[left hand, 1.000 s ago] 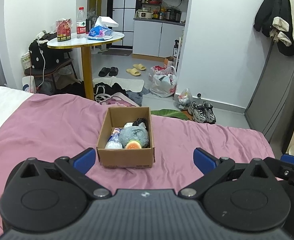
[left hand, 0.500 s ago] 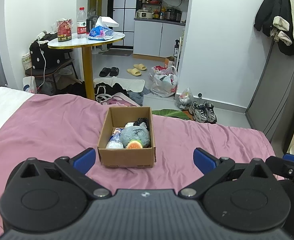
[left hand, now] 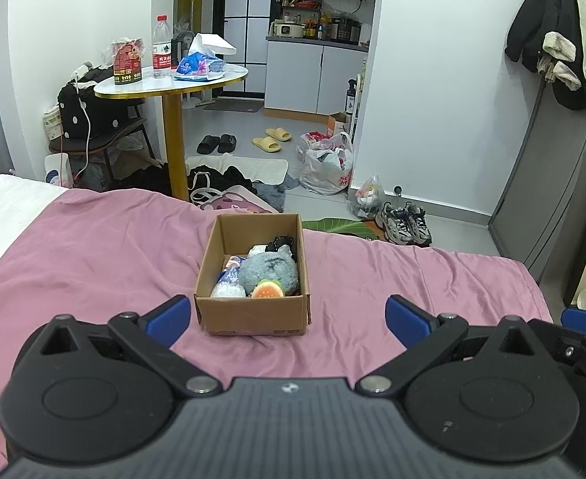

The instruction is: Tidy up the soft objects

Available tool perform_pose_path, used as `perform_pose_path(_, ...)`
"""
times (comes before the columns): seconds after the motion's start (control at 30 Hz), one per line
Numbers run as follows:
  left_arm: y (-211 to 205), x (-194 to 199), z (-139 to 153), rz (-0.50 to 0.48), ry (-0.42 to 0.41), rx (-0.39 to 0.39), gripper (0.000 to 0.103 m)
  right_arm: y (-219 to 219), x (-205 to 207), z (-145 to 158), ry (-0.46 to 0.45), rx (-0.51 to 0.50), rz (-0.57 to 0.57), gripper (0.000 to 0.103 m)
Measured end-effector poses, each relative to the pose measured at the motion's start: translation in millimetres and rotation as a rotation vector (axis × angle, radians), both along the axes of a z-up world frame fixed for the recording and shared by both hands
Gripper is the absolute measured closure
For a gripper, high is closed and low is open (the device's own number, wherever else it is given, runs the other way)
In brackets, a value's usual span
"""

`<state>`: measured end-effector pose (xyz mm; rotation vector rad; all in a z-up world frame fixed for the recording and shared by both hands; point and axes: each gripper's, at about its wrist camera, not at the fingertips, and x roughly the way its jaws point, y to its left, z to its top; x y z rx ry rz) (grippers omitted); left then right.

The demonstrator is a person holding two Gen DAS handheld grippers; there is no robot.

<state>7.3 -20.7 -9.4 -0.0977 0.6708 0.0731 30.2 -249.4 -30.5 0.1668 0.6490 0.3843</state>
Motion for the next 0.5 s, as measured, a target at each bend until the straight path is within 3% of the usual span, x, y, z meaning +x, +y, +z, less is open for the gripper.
perform_pose_path(0.5, -7.1, 2.0, 4.0, -0.014, -0.011, 0.024, 0.0, -0.5, -0.7, -0.9, -0.004, -0.004, -0.011, 0.0)
